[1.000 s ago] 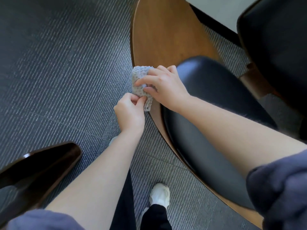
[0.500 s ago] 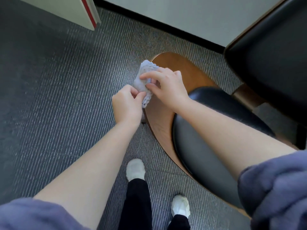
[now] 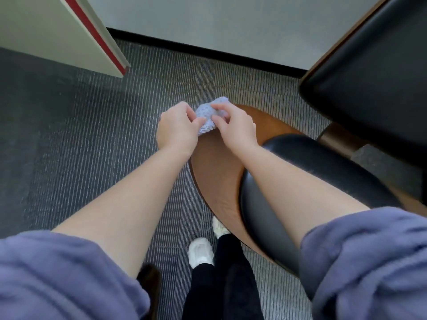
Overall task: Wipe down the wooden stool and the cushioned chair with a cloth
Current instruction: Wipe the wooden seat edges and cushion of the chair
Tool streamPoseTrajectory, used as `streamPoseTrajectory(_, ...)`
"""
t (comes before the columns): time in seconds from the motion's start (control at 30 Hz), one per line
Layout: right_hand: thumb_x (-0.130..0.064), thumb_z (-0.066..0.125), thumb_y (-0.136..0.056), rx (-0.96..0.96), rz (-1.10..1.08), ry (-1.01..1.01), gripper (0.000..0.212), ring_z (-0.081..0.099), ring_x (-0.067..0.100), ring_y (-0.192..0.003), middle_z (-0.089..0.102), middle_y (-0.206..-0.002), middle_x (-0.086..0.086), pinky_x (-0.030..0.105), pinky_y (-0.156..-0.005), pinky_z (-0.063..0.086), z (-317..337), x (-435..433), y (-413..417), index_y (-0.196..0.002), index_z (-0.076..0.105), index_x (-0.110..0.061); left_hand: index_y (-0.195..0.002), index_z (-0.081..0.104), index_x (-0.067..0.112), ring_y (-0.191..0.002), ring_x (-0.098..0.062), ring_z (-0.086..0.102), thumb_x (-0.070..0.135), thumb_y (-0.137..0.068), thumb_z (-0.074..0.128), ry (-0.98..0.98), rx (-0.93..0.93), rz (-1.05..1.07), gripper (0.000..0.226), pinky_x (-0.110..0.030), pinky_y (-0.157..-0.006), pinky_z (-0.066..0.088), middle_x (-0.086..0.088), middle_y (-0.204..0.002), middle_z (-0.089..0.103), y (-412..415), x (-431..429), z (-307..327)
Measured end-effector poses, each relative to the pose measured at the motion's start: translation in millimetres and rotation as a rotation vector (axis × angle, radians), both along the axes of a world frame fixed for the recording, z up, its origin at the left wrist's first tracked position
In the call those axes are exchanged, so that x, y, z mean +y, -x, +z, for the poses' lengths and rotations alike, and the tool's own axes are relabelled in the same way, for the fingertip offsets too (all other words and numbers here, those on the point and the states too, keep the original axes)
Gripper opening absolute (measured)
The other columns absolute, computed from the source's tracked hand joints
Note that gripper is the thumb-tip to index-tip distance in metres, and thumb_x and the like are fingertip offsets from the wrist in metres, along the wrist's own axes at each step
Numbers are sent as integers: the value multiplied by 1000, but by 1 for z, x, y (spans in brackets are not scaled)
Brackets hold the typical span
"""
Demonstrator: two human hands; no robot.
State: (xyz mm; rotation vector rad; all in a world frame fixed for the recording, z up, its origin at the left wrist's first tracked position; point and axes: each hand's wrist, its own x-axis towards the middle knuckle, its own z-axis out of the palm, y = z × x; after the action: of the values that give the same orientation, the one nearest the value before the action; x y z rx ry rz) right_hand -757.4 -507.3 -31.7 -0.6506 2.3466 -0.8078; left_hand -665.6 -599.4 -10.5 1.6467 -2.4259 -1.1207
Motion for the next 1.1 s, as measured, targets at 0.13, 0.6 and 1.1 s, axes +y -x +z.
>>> streamPoseTrajectory(0.13, -32, 54, -95, -86, -62, -38, 25, 53, 7, -100, 63, -103, -14, 36, -91, 32, -6, -3, 19, -118, 61, -40, -87, 61, 20, -82, -16, 54, 33, -88, 65, -23, -90, -59, 14, -31, -67, 39, 4, -92, 63, 28, -11, -1)
streamPoseTrajectory(0.6, -43, 51, -96, -159, -142, -238, 28, 54, 16, -117, 66, -120, -11, 45, -103, 33, -79, 25, 112, -123, 60, -39, -101, 70, 18, -101, -28, 63, 29, -88, 67, -42, -388, -359, 18, -31, -70, 40, -7, -107, 68, 154, -4, -58)
streamPoseTrajectory(1.1, -42, 42, -100, -37, -132, -378, 31, 54, 21, -111, 65, -117, -4, 36, -86, 27, -122, 67, 148, -126, 58, -35, -94, 55, 11, -97, -27, 60, 22, -86, 65, -228, -545, -523, 17, -37, -85, 50, -6, -110, 63, 227, 23, -118)
